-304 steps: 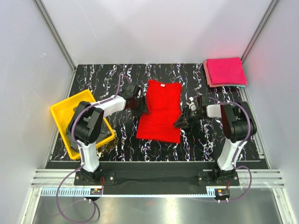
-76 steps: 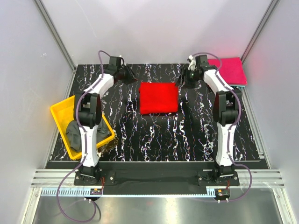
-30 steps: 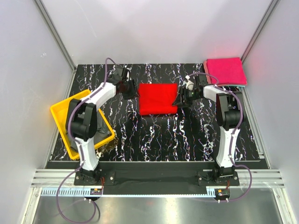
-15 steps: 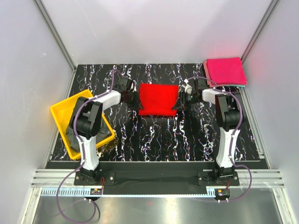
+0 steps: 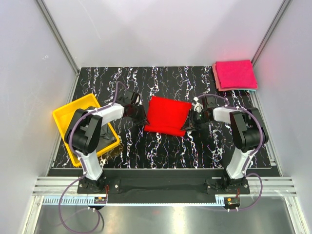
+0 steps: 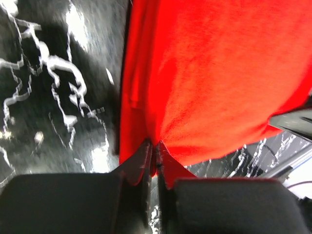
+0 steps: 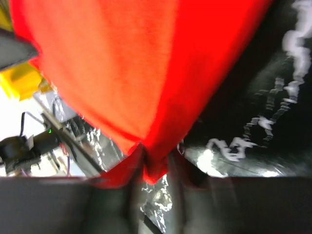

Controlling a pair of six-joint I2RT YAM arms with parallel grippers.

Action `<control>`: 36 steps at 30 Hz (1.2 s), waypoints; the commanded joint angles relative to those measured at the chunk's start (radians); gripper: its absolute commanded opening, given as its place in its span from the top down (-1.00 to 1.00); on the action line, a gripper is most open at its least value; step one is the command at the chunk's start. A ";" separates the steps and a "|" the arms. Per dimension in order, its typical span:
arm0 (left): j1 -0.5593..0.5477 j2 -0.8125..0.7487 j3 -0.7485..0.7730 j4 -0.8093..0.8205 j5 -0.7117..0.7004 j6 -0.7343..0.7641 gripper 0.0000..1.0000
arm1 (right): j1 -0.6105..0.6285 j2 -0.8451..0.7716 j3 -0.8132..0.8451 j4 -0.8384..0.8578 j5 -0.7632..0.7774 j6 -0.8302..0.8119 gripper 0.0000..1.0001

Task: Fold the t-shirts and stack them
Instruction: Fold the tshirt

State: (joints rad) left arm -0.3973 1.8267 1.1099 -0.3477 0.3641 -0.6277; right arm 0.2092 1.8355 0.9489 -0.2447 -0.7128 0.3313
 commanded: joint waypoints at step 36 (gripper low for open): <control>0.002 0.155 0.309 -0.002 -0.041 0.020 0.17 | 0.035 -0.192 0.154 -0.163 0.234 0.080 -0.07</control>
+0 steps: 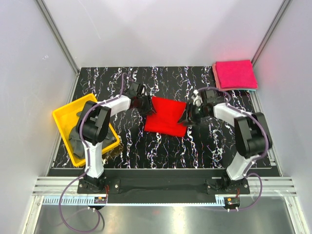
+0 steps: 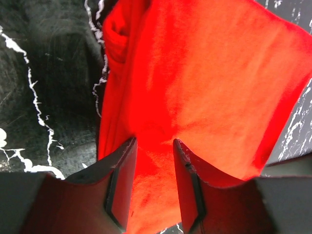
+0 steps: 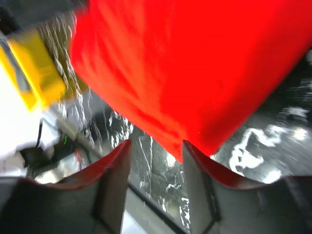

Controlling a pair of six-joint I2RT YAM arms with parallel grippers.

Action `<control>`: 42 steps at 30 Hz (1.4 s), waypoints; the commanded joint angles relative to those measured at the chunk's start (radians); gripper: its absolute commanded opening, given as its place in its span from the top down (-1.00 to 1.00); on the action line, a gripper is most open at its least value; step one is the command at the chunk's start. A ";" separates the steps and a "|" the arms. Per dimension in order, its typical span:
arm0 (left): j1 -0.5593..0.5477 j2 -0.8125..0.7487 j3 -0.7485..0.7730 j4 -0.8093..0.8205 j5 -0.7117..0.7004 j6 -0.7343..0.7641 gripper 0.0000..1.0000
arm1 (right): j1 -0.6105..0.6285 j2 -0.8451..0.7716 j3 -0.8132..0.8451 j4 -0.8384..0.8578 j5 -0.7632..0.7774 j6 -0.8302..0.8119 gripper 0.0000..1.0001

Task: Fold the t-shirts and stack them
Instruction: Fold the tshirt, then neatly place the folded tshirt to the corner

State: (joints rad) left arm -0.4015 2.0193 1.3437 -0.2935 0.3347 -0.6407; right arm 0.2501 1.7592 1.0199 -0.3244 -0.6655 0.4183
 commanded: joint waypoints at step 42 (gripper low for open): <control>-0.014 -0.068 -0.058 -0.236 -0.089 0.078 0.21 | -0.098 0.421 0.462 -0.025 -0.088 -0.239 -0.65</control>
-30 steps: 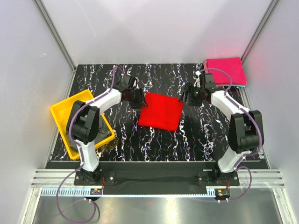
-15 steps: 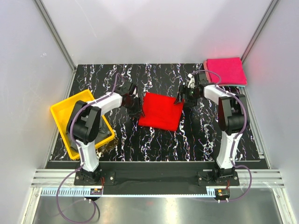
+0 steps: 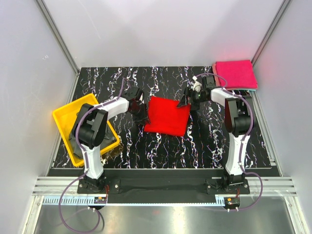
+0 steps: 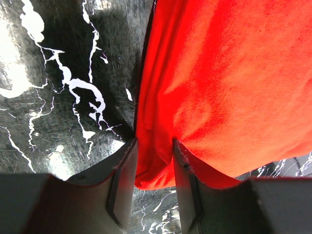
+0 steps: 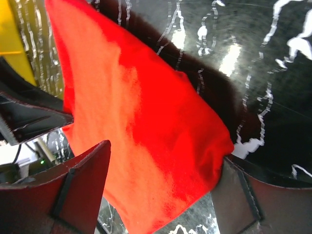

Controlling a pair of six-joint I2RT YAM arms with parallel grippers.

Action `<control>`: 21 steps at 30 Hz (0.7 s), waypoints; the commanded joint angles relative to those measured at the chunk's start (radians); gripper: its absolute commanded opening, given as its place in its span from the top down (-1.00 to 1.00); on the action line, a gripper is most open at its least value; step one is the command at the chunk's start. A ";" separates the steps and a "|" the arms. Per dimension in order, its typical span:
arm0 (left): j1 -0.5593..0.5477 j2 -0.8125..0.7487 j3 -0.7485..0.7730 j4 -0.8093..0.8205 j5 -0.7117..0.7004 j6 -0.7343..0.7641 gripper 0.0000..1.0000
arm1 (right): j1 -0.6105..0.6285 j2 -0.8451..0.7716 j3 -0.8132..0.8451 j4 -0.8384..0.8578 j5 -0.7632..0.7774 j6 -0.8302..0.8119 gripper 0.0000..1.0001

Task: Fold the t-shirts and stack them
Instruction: Neatly place the folded tshirt to the corner

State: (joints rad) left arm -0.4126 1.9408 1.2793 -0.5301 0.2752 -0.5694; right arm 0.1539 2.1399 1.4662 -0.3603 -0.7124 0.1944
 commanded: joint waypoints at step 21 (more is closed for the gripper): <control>-0.002 -0.055 0.017 -0.045 -0.048 0.000 0.21 | -0.014 0.071 0.036 0.023 -0.098 -0.006 0.64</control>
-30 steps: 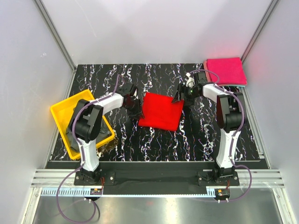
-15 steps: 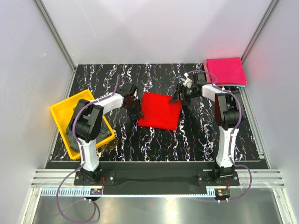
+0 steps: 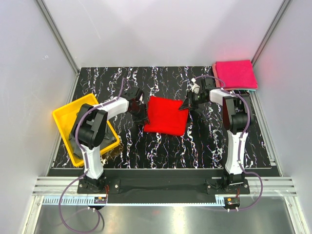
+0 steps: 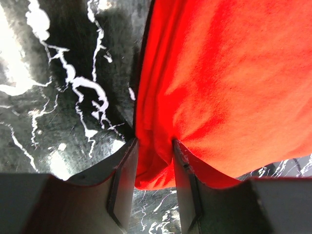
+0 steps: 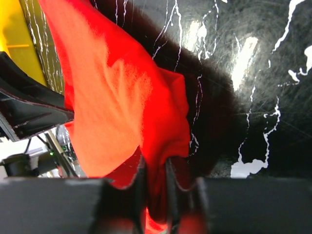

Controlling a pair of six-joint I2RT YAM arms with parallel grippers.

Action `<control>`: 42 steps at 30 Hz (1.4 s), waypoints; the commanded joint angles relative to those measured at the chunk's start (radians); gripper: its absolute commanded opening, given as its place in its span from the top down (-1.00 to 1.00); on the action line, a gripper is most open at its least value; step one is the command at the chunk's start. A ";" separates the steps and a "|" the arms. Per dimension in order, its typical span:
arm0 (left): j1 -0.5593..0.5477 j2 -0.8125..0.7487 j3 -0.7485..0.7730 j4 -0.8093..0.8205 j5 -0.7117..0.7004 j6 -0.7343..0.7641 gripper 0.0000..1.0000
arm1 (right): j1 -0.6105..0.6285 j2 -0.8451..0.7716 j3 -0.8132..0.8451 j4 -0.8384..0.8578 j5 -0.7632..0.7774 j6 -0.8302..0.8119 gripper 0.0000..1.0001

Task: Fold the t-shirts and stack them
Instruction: Neatly place the folded tshirt to the corner

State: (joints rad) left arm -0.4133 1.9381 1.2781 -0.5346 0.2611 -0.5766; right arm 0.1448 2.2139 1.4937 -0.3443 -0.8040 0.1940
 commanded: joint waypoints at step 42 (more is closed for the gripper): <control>0.028 -0.419 0.009 -0.166 -0.122 0.196 0.16 | 0.062 -0.165 0.310 -0.363 0.575 -0.109 1.00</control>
State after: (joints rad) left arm -0.3897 1.5337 1.2755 -0.7151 0.1474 -0.3916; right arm 0.2283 2.0155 1.6875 -0.6350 -0.2974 0.2432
